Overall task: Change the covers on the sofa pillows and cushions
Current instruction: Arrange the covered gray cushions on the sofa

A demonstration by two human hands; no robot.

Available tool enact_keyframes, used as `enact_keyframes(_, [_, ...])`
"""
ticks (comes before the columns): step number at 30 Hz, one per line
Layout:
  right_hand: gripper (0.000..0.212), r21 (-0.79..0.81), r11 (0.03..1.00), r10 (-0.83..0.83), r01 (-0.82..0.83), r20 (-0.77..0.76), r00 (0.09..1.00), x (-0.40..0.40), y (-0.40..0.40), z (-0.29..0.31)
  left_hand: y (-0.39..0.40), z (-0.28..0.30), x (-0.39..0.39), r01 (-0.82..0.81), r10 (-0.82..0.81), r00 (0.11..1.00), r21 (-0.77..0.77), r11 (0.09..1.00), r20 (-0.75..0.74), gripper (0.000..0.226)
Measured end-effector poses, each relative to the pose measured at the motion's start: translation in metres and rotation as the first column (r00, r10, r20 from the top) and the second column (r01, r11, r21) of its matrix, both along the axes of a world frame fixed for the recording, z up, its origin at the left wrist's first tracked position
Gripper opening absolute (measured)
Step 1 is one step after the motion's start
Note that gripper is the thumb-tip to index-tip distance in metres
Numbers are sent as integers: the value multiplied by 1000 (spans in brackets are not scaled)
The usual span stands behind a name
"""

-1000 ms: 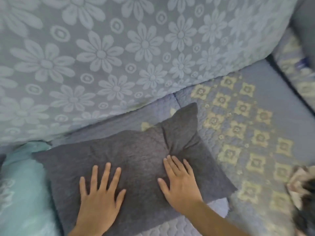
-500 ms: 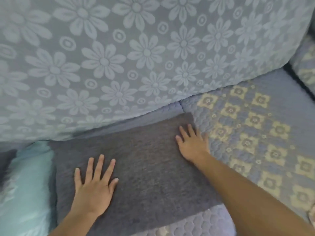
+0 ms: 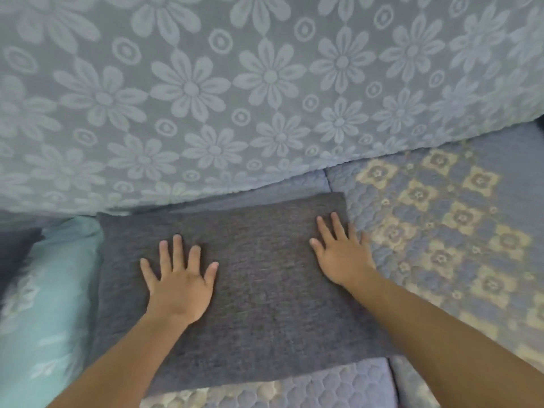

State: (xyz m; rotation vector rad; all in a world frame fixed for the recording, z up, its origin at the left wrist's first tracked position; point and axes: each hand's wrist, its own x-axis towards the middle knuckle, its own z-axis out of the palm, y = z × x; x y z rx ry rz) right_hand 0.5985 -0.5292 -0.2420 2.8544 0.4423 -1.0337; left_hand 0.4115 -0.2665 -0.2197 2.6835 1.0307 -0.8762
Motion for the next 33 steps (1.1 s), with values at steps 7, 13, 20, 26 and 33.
enact_keyframes(7, [62, 170, 973, -179, 155, 137, 974, -33, 22, 39, -51, 17, -45, 479, -468, 864, -15, 878, 188, 57])
enact_keyframes(13, [62, 434, 839, 175, -330, 358, 917, -169, -15, 79, -29, -4, -60, 378, -378, 926, 45, 925, -4, 55])
enact_keyframes(20, [60, 567, 425, -747, 706, -221, 627, -167, -127, 63, -28, 30, -52, 243, -240, 965, 23, 970, -102, 56])
enact_keyframes(26, [34, 277, -640, -594, 716, -770, -234, -229, -85, 62, -38, 53, -51, 226, -232, 956, -54, 973, -179, 55])
enact_keyframes(33, [20, 322, -465, -675, 825, -732, -95, -241, -56, 54, -43, 71, -42, 243, -257, 959, -121, 962, -118, 73])
